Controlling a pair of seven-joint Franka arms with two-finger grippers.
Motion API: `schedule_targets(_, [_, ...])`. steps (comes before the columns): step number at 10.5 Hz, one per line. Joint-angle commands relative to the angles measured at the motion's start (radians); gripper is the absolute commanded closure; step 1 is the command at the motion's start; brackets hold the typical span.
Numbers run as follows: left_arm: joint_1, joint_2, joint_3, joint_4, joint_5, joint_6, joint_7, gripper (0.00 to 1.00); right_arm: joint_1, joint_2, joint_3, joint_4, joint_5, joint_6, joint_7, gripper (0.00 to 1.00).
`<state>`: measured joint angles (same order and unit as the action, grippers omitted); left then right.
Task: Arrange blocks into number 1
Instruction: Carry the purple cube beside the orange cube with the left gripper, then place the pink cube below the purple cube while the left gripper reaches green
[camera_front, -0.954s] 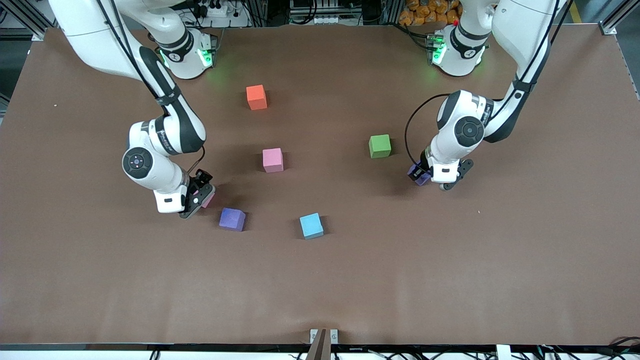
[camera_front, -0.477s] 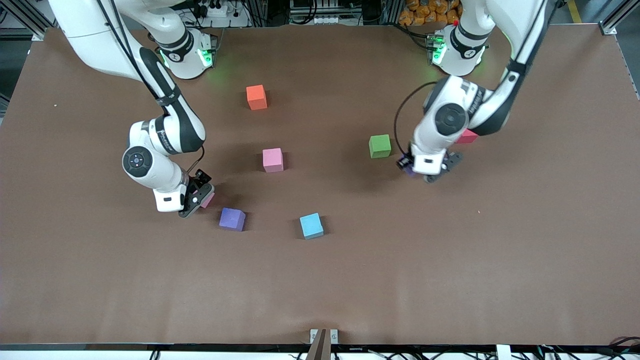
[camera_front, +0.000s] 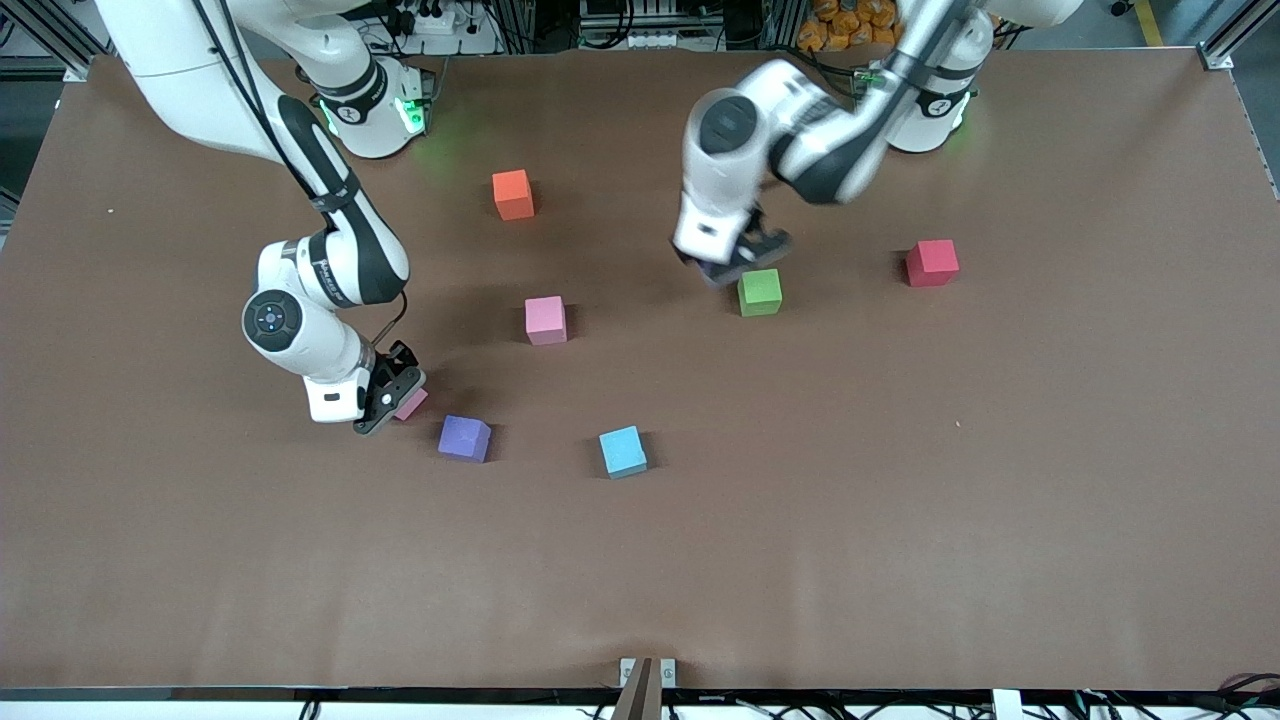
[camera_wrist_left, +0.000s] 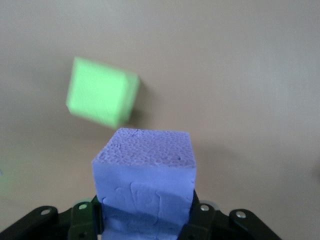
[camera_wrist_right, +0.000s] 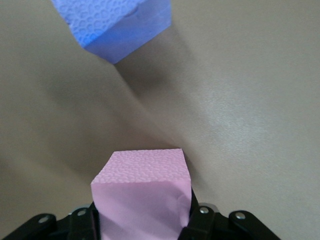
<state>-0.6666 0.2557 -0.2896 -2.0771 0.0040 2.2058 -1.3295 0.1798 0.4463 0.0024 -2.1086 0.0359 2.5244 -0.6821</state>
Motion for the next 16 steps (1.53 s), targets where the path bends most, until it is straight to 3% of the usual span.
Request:
schedule_targets(1, [-0.163, 0.088, 0.009, 0.095, 0.025, -0.008, -0.071, 1.00, -0.023, -0.072, -0.002, -0.013, 0.013, -0.007, 0.079, 0.47])
schedule_targets(3, [-0.227, 0.150, 0.007, 0.172, 0.028, 0.000, -0.067, 1.00, 0.004, -0.159, -0.021, -0.018, 0.013, -0.073, 0.329, 0.46])
schedule_targets(6, [-0.294, 0.223, -0.014, 0.169, 0.031, 0.124, 0.036, 1.00, 0.056, -0.303, -0.021, -0.018, 0.009, -0.232, 0.828, 0.46])
schedule_targets(9, [-0.311, 0.261, -0.085, 0.154, 0.021, 0.126, 0.026, 1.00, 0.090, -0.397, -0.021, -0.030, 0.005, -0.366, 1.042, 0.46])
schedule_targets(12, [-0.344, 0.280, -0.102, 0.147, 0.019, 0.124, 0.016, 0.96, 0.148, -0.454, -0.021, -0.080, 0.013, -0.374, 1.203, 0.46])
schedule_targets(13, [-0.350, 0.283, -0.102, 0.147, 0.021, 0.121, 0.015, 0.57, 0.161, -0.452, -0.019, -0.082, 0.013, -0.372, 1.207, 0.46])
schedule_targets(14, [-0.354, 0.275, -0.102, 0.144, 0.025, 0.114, 0.016, 0.01, 0.173, -0.451, -0.021, -0.080, 0.018, -0.372, 1.208, 0.46])
schedule_targets(16, [-0.352, 0.264, -0.102, 0.153, 0.028, 0.059, 0.013, 0.00, 0.176, -0.448, -0.019, -0.079, 0.018, -0.371, 1.205, 0.46])
